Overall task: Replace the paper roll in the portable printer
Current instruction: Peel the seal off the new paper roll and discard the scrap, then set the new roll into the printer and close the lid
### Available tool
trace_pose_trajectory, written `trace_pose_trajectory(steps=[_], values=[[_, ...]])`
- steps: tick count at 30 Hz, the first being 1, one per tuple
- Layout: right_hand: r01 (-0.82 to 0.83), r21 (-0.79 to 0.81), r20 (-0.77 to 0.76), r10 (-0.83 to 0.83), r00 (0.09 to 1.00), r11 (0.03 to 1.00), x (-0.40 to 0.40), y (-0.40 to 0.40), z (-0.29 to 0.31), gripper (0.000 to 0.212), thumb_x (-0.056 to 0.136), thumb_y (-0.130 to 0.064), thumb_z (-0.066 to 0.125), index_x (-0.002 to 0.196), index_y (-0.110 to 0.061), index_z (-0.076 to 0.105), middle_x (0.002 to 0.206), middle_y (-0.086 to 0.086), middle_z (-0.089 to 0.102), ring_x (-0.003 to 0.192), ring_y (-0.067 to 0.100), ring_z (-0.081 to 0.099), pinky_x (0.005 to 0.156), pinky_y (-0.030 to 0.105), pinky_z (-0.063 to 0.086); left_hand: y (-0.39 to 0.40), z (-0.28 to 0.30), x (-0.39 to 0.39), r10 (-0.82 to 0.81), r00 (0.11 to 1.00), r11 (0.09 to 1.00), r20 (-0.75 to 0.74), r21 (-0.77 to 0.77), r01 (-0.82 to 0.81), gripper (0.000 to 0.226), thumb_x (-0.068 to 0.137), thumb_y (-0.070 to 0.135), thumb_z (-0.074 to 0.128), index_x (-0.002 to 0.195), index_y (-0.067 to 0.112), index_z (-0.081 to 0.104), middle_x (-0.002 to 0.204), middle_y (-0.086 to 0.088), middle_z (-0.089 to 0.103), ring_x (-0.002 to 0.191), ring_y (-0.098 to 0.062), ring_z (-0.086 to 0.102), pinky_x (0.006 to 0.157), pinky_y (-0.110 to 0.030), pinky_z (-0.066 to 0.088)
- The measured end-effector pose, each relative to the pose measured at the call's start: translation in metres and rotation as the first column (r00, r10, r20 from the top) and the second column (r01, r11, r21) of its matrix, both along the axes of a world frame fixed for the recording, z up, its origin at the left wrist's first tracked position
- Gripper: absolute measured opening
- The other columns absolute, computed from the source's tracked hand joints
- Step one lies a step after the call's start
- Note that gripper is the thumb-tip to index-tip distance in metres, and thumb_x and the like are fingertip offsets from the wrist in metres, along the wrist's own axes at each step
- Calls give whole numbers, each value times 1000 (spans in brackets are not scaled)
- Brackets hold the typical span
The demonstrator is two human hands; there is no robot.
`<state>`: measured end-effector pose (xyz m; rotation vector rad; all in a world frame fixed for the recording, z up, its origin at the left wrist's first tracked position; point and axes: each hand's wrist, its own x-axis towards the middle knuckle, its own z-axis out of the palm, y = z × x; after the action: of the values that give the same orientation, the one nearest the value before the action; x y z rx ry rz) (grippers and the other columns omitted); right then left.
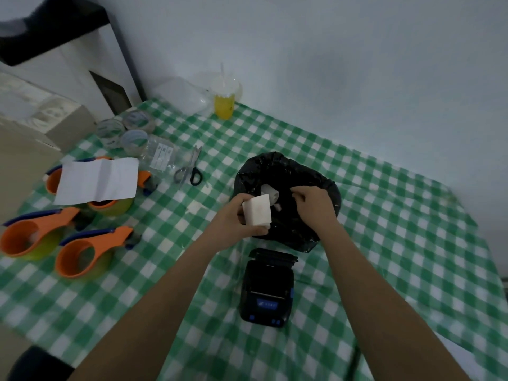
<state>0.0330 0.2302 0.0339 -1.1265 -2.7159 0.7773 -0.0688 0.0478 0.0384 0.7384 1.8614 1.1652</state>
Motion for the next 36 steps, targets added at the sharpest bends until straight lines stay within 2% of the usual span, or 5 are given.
trace_pose_trajectory(steps=[6, 9, 16, 22, 36], values=[[82, -324, -284, -179, 942, 943, 35, -52, 39, 20, 91, -28, 56, 101, -17, 70, 94, -1, 71, 86, 12, 64, 77, 24, 50, -6, 11, 24, -28, 997, 998, -74, 54, 32, 54, 69, 20, 81, 110, 28, 47, 99, 16, 56, 93, -11, 59, 69, -23, 50], [-15, -571, -283, -179, 942, 821, 54, -80, 48, 28, 88, -43, 56, 110, -27, 64, 106, -7, 67, 97, 8, 63, 82, 29, 53, -12, 15, 38, -33, 989, 997, -145, 70, 43, 56, 69, 26, 81, 114, 26, 47, 102, 9, 58, 93, -13, 61, 74, -36, 57], [36, -784, -273, -396, 877, 619, 85, -112, 35, 25, 83, -27, 69, 105, -17, 66, 100, 4, 72, 90, 15, 70, 75, 29, 60, -32, 16, 71, -113, 950, 986, -292, 82, 142, 55, 75, 28, 76, 120, 22, 46, 108, 4, 59, 98, -15, 60, 78, -39, 58], [77, -836, -277, -539, 796, 543, 100, -122, 22, 12, 80, -15, 72, 76, -8, 62, 76, 8, 66, 74, 16, 66, 73, 30, 60, -39, 11, 83, -137, 929, 984, -345, 62, 168, 52, 75, 30, 74, 119, 25, 46, 108, 5, 57, 95, -15, 58, 78, -43, 56], [16, -914, -237, -566, 790, 405, 123, -126, -4, 14, 85, -9, 65, 73, -9, 56, 77, 10, 64, 74, 18, 66, 66, 26, 59, -49, -7, 102, -217, 949, 973, -229, 29, 229, 54, 76, 25, 74, 121, 23, 43, 113, 1, 58, 99, -18, 62, 81, -39, 58]])
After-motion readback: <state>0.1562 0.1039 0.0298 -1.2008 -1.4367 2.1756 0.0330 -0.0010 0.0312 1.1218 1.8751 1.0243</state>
